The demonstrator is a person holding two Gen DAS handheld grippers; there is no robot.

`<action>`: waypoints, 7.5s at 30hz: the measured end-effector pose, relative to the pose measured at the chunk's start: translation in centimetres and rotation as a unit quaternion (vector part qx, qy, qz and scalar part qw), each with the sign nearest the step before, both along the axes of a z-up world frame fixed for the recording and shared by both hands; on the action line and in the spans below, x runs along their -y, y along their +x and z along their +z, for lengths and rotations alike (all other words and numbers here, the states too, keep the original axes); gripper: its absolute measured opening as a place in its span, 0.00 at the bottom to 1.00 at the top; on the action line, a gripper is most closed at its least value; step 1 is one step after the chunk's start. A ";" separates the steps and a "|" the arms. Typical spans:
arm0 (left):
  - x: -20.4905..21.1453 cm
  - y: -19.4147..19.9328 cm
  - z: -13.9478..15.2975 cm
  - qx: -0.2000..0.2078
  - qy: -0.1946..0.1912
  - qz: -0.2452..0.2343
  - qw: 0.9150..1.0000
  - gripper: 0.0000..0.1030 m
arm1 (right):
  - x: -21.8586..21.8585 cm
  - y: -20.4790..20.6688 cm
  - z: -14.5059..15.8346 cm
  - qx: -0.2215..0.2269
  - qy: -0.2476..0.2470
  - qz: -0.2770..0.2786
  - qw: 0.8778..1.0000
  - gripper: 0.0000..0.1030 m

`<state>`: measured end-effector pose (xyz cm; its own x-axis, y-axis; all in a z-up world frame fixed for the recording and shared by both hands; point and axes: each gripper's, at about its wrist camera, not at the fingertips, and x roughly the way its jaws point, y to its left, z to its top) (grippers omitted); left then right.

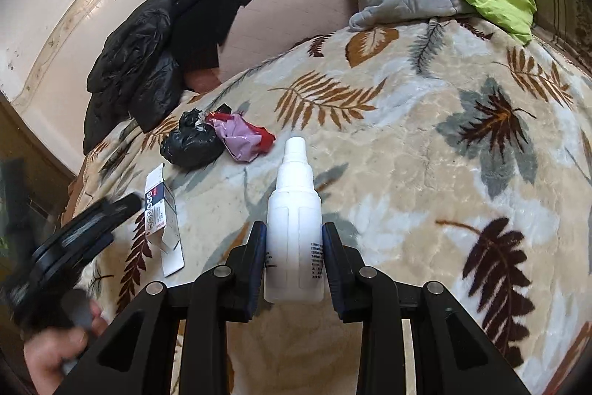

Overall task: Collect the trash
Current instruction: 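Grasp the white medicine box with the left tool while the right tool grasps the white spray bottle, then lift and hold the medicine box and spray bottle above the bed with both tools, then carry the medicine box and spray bottle with both tools over the red basket, then open both tools to drop the medicine box and spray bottle into the basket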

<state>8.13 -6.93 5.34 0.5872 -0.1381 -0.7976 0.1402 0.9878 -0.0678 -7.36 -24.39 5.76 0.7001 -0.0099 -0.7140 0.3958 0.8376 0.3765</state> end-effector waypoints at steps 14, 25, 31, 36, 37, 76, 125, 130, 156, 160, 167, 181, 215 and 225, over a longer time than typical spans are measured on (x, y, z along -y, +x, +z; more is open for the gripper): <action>-4.9 -0.2 -3.4 -0.033 -0.045 0.000 0.998 0.32 | -1.6 0.7 0.2 0.011 -0.020 0.035 0.999 0.31; -7.2 -12.8 0.3 0.048 -0.012 -0.027 0.998 0.32 | -5.6 -2.9 2.7 0.067 -0.062 0.101 0.991 0.31; -6.1 -19.4 2.0 0.116 0.027 -0.058 0.991 0.32 | -7.4 -7.9 3.1 0.077 -0.084 0.128 0.985 0.31; -5.2 -20.6 2.1 0.142 0.046 -0.065 0.987 0.32 | -7.5 -11.1 3.5 0.084 -0.109 0.126 0.982 0.31; -5.1 -20.6 2.0 0.144 0.048 -0.066 0.986 0.32 | -7.6 -11.6 3.5 0.084 -0.116 0.125 0.982 0.31; -5.0 -19.8 1.3 0.157 0.058 -0.064 0.984 0.32 | -8.2 -9.4 1.8 0.044 -0.147 0.112 0.982 0.31; -4.9 -19.9 1.4 0.156 0.058 -0.064 0.984 0.32 | -8.0 -9.6 1.8 0.043 -0.157 0.109 0.981 0.31; -4.8 -19.9 1.4 0.157 0.060 -0.065 0.984 0.32 | -7.8 -9.9 2.0 0.045 -0.154 0.104 0.982 0.31; -3.8 -21.5 2.0 0.179 0.077 -0.092 0.977 0.32 | -6.8 -13.0 3.2 0.065 -0.128 0.083 0.986 0.31; -3.7 -21.6 2.0 0.178 0.077 -0.091 0.977 0.32 | -6.9 -13.2 3.1 0.064 -0.132 0.083 0.986 0.31; -3.6 -21.8 2.2 0.177 0.068 -0.094 0.977 0.32 | -7.2 -13.2 3.0 0.061 -0.140 0.083 0.985 0.31; -2.3 -22.8 3.7 0.182 0.044 -0.115 0.976 0.32 | -6.3 -13.3 3.3 0.054 -0.137 0.078 0.986 0.31; 21.6 -37.9 4.9 -0.016 -0.078 -0.554 0.829 0.32 | 15.7 -40.3 0.9 -0.014 0.015 -0.219 0.975 0.31; 25.1 -40.6 3.0 -0.053 -0.054 -0.570 0.818 0.45 | 17.1 -42.0 -0.3 -0.015 0.032 -0.244 0.969 0.35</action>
<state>-32.48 -32.01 8.34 -0.0437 -0.6215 -0.7822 0.9539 0.2067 -0.2176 -49.34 -41.45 5.43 0.6019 -0.2894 -0.7443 0.7504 0.5237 0.4033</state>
